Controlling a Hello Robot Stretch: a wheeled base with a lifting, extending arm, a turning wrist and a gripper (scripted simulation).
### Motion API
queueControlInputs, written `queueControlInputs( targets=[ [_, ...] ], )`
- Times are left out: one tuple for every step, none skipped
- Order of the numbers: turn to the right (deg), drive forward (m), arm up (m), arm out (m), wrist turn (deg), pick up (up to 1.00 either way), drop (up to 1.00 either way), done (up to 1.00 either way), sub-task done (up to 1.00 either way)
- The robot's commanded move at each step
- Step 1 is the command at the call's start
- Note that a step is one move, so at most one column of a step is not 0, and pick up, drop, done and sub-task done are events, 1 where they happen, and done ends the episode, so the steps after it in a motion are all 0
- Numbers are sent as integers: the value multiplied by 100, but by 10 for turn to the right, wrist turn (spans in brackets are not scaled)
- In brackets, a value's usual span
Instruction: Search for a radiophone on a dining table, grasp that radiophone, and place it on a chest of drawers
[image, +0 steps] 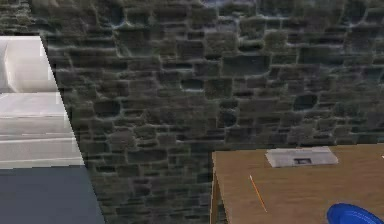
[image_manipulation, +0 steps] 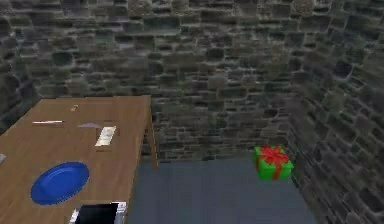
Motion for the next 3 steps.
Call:
queueControlInputs(
  targets=[
    [-270, 0, 0, 0, 0, 0, 0, 0, 0],
    [0, 0, 50, 0, 0, 0, 0, 0, 0],
    [0, 0, 32, 0, 0, 0, 0, 0, 0]
  ],
)
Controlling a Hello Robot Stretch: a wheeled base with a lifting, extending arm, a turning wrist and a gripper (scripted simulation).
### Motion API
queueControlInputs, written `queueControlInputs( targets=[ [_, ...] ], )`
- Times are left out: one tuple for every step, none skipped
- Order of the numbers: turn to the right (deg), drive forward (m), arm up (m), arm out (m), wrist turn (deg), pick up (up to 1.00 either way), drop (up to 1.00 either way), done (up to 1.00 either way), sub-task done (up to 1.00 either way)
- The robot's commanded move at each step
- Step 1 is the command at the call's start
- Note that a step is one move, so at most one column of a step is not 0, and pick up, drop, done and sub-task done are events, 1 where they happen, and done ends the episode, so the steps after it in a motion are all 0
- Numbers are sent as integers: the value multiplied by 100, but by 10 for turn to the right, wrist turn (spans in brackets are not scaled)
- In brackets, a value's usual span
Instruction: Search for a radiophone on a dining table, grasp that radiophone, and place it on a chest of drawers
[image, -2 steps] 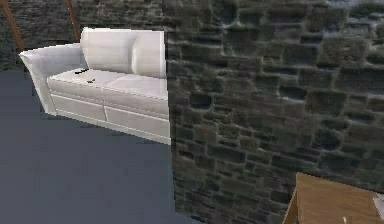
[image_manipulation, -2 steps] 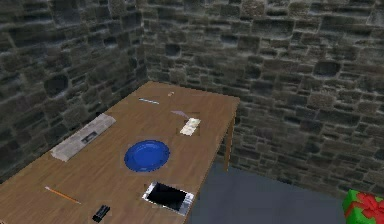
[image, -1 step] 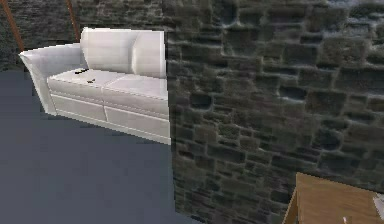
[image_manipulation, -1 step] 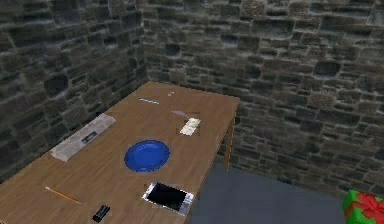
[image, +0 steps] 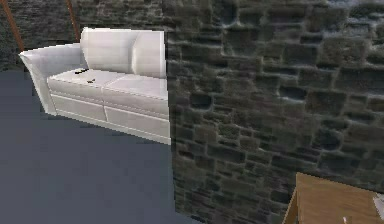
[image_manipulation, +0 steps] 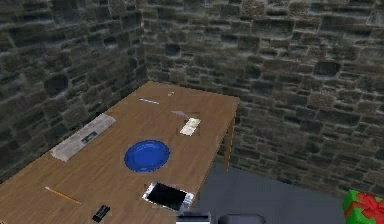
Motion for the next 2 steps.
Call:
queueControlInputs(
  targets=[
    [0, 0, 0, 12, 0, 0, 0, 0, 0],
    [0, 0, 0, 0, 450, 0, 0, 0, 0]
  ],
)
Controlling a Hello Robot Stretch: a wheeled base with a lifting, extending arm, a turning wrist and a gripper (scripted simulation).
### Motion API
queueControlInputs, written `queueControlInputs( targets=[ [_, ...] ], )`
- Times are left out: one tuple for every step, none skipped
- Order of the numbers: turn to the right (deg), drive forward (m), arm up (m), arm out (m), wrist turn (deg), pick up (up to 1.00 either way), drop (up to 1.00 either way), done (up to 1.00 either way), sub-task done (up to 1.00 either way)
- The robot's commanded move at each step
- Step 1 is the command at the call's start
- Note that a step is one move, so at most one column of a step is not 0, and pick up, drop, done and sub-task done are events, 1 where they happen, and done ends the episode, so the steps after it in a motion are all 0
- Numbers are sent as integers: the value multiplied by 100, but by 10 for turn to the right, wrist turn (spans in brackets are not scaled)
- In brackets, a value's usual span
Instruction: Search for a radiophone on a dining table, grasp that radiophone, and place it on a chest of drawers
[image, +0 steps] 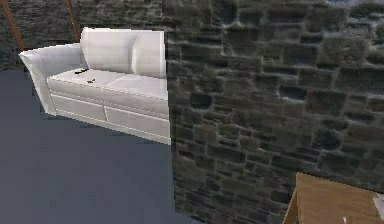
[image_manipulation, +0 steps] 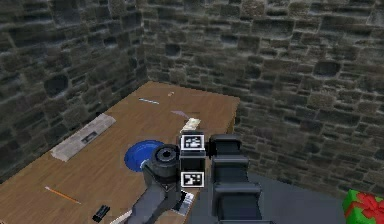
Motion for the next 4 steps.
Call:
queueControlInputs(
  targets=[
    [0, 0, 0, 0, 450, 0, 0, 0, 0],
    [0, 0, 0, 0, 450, 0, 0, 0, 0],
    [0, 0, 0, 0, 450, 0, 0, 0, 0],
    [0, 0, -30, 0, 0, 0, 0, 0, 0]
  ],
)
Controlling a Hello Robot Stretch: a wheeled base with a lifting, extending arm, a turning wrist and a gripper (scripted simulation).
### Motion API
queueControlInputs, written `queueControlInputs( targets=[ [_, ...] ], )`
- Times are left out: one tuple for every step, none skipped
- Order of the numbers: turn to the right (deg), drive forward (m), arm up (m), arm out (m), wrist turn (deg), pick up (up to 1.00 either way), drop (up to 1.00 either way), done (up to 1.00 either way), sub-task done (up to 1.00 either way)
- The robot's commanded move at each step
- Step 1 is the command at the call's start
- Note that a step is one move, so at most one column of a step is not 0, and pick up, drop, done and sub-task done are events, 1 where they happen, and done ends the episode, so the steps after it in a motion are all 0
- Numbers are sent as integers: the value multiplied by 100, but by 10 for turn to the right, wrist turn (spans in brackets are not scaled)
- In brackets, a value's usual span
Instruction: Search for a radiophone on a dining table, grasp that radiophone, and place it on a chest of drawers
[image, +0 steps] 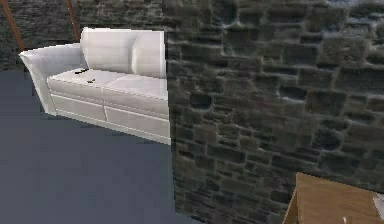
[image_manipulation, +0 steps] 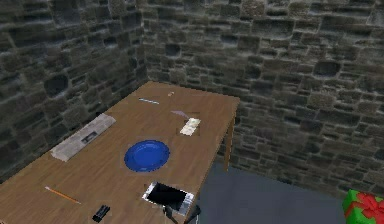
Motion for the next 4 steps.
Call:
queueControlInputs(
  targets=[
    [0, 0, 0, 0, 0, 100, 0, 0, 0],
    [0, 0, 10, 0, 0, 0, 0, 0, 0],
    [0, 0, 26, 0, 0, 0, 0, 0, 0],
    [0, 0, 0, 0, -450, 0, 0, 0, 0]
  ],
)
